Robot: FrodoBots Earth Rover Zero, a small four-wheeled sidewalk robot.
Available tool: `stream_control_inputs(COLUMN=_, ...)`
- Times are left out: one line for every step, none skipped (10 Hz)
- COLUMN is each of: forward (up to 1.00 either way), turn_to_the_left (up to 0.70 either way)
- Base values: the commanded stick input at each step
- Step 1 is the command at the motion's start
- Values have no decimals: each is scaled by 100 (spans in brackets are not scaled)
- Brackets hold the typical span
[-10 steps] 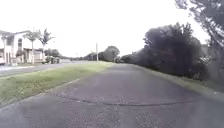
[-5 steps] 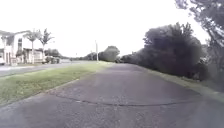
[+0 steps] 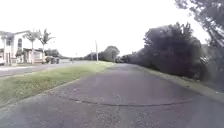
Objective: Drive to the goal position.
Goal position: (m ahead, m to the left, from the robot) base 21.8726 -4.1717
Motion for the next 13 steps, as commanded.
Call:
stream_control_inputs(forward=5, turn_to_the_left=0)
stream_control_inputs(forward=6, turn_to_the_left=0)
stream_control_inputs(forward=6, turn_to_the_left=0)
stream_control_inputs(forward=6, turn_to_the_left=0)
stream_control_inputs(forward=5, turn_to_the_left=0)
stream_control_inputs(forward=5, turn_to_the_left=0)
stream_control_inputs(forward=5, turn_to_the_left=0)
stream_control_inputs(forward=6, turn_to_the_left=0)
stream_control_inputs(forward=6, turn_to_the_left=0)
stream_control_inputs(forward=6, turn_to_the_left=0)
stream_control_inputs(forward=5, turn_to_the_left=0)
stream_control_inputs(forward=6, turn_to_the_left=0)
stream_control_inputs(forward=5, turn_to_the_left=0)
